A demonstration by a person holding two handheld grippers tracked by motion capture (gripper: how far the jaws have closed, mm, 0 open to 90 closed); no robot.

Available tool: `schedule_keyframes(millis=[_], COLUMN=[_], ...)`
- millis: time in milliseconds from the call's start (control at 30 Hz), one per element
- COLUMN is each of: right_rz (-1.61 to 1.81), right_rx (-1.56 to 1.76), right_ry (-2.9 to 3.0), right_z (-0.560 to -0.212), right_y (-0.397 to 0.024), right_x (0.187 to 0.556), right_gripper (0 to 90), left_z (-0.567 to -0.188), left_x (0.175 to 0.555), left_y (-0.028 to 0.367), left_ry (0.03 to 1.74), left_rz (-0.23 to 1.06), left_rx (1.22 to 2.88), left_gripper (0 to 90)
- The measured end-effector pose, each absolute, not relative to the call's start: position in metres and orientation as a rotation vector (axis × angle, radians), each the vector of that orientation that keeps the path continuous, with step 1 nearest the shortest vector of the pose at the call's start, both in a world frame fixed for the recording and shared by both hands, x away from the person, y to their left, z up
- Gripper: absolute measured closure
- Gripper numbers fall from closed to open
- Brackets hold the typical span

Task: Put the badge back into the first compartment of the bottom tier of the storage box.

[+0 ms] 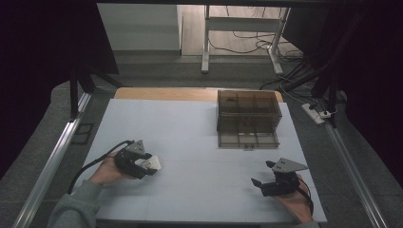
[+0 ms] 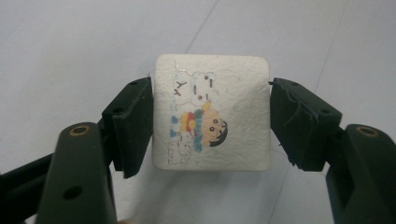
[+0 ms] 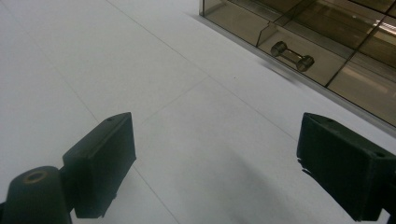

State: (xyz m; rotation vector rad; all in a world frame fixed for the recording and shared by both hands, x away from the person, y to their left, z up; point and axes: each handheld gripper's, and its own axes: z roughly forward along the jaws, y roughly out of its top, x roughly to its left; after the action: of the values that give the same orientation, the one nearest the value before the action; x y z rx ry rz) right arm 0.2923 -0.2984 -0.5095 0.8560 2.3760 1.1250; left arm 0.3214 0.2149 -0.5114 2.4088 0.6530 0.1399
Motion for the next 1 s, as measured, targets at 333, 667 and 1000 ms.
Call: schedule_keyframes(millis=[333,667,1000], right_rz=[1.121,1.13,1.127], right_rx=[0.854,0.851,0.852], right_ry=[2.378,2.385,2.386], right_z=[-0.51,-0.511,-0.511], right_y=[-0.298,-0.298,-0.297], right_x=[0.293,0.294,0.294], right_gripper=[11.6,11.7,11.7], left_z=[-0.505,-0.498,-0.492], left_x=[0.321,0.321,0.321], left_y=[0.217,0.218,0.214], left_ry=[0.692,0.703,0.7], left_rz=[0.16,0.186,0.209], left_rx=[2.335,2.284,2.25], left_gripper=[32.8,32.8,32.7])
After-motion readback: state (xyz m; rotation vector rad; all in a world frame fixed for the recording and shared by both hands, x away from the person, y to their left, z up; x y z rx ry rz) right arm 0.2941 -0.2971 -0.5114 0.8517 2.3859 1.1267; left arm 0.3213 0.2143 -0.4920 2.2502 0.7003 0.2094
